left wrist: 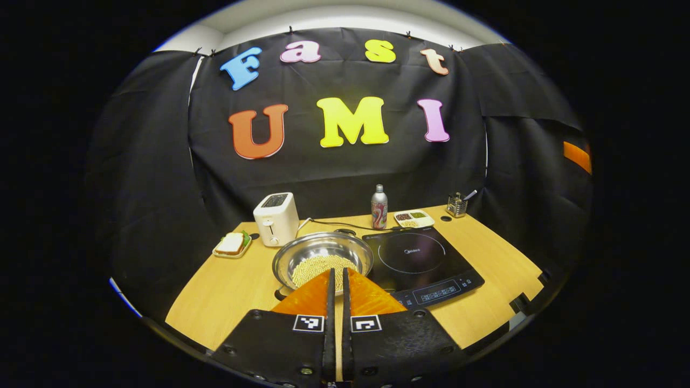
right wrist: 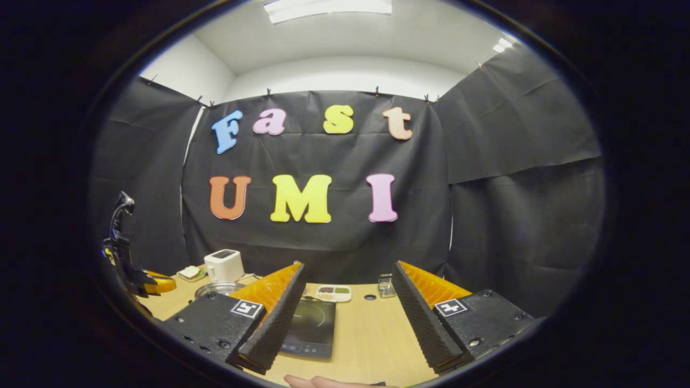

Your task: First push the handle of the pot to place it horizontally, then grasp the pot with both hands and set it on the induction cooktop.

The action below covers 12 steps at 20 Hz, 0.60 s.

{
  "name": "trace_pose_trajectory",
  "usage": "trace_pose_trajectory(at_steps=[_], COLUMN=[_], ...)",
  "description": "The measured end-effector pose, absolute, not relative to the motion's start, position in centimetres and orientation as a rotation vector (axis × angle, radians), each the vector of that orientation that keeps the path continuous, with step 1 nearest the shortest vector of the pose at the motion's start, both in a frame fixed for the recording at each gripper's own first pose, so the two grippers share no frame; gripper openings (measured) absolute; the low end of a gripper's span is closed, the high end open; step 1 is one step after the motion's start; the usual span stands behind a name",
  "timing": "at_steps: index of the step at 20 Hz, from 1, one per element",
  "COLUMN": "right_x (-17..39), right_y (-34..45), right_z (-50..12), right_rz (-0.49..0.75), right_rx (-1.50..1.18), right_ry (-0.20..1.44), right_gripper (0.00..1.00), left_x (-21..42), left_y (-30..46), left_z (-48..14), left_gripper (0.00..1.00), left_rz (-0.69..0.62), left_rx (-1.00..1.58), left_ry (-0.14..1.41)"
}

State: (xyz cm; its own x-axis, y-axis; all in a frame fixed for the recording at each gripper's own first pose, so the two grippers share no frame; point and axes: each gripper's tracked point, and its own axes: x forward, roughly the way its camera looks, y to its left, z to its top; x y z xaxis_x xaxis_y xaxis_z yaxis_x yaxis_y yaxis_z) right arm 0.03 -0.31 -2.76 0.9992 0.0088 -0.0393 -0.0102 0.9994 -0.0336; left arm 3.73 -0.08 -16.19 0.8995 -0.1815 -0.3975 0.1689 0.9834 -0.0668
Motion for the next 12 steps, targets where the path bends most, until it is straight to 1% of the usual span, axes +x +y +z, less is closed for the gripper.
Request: trace_pose_trajectory(at_steps=[2, 6, 7, 8, 9, 10, 11, 12], right_x=[0.2, 0.5, 0.6, 0.6, 0.6, 0.6, 0.6, 0.7], right_y=[-0.4, -0.3, -0.2, 0.0, 0.1, 0.4, 0.4, 0.5], right_z=[-3.2, -3.9, -4.0, -4.3, -4.3, -4.5, -4.7, -4.9], right_rz=[0.008, 0.006, 0.006, 0.008, 0.011, 0.014, 0.015, 0.016], right_rx=[-0.030, -0.038, -0.041, -0.044, -0.047, -0.053, -0.060, -0.063], right_ry=[0.051, 0.069, 0.075, 0.079, 0.080, 0.080, 0.082, 0.086], right_gripper=[0.96, 0.96, 0.96, 1.00, 0.96, 1.00, 0.96, 0.96], left_x=[4.7, 5.7, 6.0, 6.3, 6.8, 7.1, 7.4, 7.7], left_y=[0.8, 0.8, 1.3, 1.8, 2.4, 2.2, 2.2, 2.3], left_z=[-17.9, -21.3, -22.1, -22.9, -23.5, -24.5, -25.5, -26.7], left_gripper=[0.00, 0.00, 0.00, 0.06, 0.00, 0.00, 0.00, 0.00], left_rz=[-0.157, -0.180, -0.169, -0.161, -0.149, -0.158, -0.167, -0.158], left_rx=[-0.028, -0.089, -0.080, -0.041, -0.027, -0.048, -0.080, -0.102], left_ry=[0.450, 0.554, 0.574, 0.596, 0.601, 0.625, 0.663, 0.693])
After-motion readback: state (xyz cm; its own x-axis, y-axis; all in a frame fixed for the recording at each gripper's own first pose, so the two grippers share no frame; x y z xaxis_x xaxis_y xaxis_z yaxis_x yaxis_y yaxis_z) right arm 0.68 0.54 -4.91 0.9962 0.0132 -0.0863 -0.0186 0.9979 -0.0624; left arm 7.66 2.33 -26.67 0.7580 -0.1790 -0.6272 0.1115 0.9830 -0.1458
